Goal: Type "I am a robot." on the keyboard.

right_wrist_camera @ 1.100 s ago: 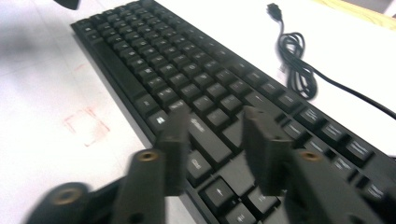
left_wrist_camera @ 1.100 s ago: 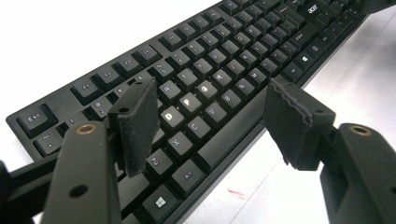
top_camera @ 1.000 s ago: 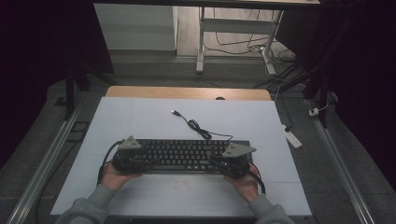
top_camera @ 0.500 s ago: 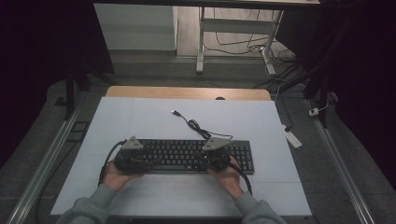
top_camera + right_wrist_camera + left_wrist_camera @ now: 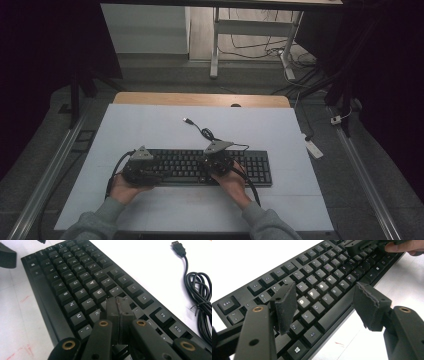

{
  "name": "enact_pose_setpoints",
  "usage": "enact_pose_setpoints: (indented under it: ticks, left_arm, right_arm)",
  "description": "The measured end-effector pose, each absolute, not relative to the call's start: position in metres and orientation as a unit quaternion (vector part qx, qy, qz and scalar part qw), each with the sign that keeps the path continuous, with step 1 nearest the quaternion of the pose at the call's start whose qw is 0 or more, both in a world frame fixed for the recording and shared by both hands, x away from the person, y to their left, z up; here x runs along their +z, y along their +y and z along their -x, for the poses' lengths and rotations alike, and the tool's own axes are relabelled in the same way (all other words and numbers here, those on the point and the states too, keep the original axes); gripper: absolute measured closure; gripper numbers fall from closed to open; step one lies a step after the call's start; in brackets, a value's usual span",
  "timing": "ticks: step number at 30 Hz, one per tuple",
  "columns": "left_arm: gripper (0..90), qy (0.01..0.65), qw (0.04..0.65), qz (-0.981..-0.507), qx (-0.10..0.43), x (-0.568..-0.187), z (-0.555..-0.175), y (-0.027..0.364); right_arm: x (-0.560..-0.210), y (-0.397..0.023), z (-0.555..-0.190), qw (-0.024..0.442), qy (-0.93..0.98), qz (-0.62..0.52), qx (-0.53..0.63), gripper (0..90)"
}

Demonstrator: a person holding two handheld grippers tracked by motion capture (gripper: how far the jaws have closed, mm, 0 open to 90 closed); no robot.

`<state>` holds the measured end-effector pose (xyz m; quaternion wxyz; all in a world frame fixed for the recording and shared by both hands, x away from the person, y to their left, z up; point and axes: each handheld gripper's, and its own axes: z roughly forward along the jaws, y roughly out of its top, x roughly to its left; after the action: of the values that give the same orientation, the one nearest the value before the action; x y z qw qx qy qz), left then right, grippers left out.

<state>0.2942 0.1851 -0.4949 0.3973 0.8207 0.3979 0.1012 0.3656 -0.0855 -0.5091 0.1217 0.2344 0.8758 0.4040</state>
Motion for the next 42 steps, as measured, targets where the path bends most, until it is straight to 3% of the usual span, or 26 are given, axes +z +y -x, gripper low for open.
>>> enact_pose_setpoints:
  ticks: [30, 42]
  left_arm:
    - [35.2, 0.404, 0.396, -0.818, 0.106, -0.496, -0.295, 0.189]
    - [35.0, 0.415, 0.397, -0.812, 0.108, -0.496, -0.297, 0.193]
  right_arm:
    - [-0.507, -0.087, -0.371, 0.127, 0.869, -0.239, 0.414, 89.6]
    - [-0.499, -0.133, -0.353, 0.129, 0.853, -0.255, 0.436, 64.3]
